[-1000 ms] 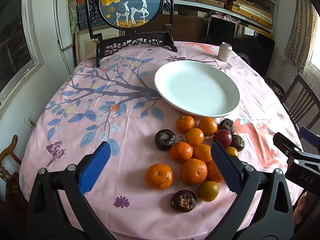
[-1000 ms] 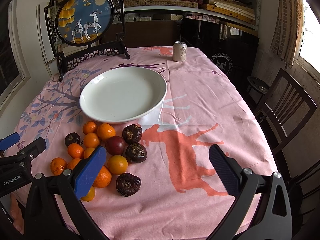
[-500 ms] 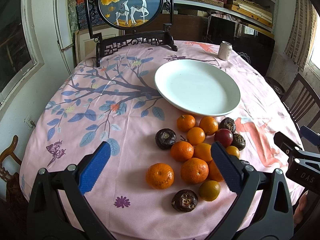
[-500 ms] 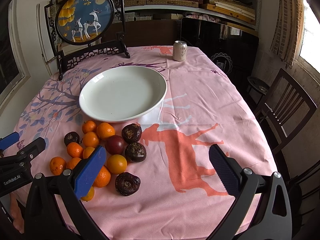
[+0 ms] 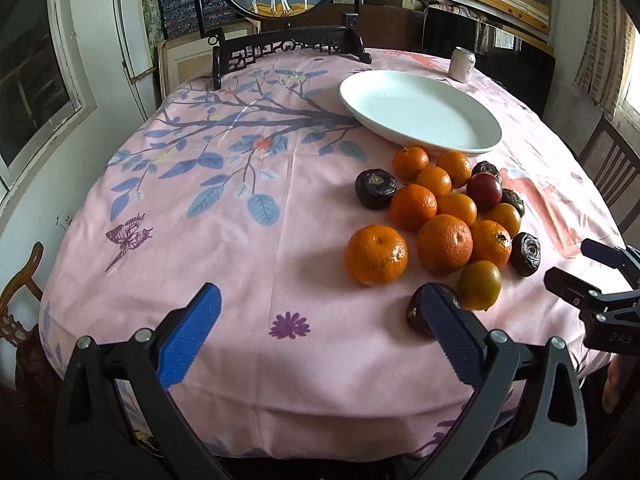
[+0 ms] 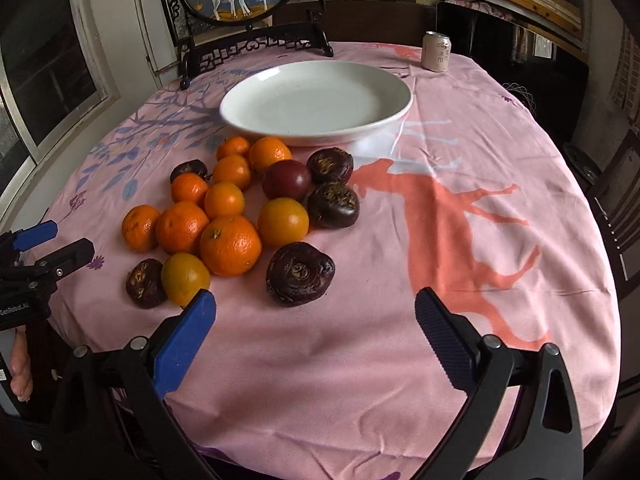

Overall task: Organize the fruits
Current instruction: 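Grasp a dark brown fruit with the right gripper while the left gripper grasps a mandarin, then carry both fruits over the white plate and open both grippers to release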

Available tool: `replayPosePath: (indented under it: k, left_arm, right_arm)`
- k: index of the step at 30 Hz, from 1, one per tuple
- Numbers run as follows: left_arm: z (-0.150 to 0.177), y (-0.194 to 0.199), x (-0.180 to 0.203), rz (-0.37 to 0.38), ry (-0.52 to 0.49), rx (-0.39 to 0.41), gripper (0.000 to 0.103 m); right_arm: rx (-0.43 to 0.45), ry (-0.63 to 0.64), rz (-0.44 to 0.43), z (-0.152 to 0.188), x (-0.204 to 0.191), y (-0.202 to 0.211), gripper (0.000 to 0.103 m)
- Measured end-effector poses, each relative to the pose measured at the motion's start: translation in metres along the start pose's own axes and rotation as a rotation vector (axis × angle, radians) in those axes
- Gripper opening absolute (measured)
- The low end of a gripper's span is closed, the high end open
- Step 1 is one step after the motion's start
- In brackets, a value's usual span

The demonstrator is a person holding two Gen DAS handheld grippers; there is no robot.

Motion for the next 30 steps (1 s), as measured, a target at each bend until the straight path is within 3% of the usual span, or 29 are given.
replayPosePath:
  k: [3,7,8,19,24,27,30]
  left_arm:
    - [0.004,0.004,-0.005,-0.013,0.015,0.001,0.101]
    - [0.006,0.000,-0.010,-0.017,0.035,-0.017,0.101]
    - [0.006,-0.003,-0.011,-0.015,0.039,-0.021,0.101]
    - [0.000,-0.043,-0.009,0.007,0.041,-0.073,0.101]
    - [-0.002,-0.062,0.003,0.088,0.050,-0.121,0.098]
    - [-0.007,-0.070,0.010,0.087,0.046,-0.123,0.085]
    - [-0.013,-0.073,0.023,0.128,0.016,-0.110,0.051]
  right_arm:
    - [0.001,0.023,0.000,-0.003,-0.003,-0.011,0.072]
    - [-0.043,0.055,-0.014,-0.003,-0.009,-0.032,0.057]
    - [-0.047,0.062,-0.019,-0.003,-0.010,-0.036,0.045]
    - [-0.023,0.047,-0.015,0.000,-0.008,-0.017,0.044]
    - [-0.032,0.021,-0.016,-0.001,-0.002,-0.019,0.044]
    - [-0.031,0.010,-0.022,-0.001,-0.001,-0.019,0.044]
    - [-0.029,0.007,-0.024,-0.002,0.000,-0.020,0.044]
Point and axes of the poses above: each gripper's, at about its wrist camera, not at the fingertips, and y roughly against the way its jaws point, x to its right, z to its underside, the point moved 5 cm from there along -y, roughly the way its jaws point, and after that the axes turned 6 degrees about z, right-handed, at the moved point
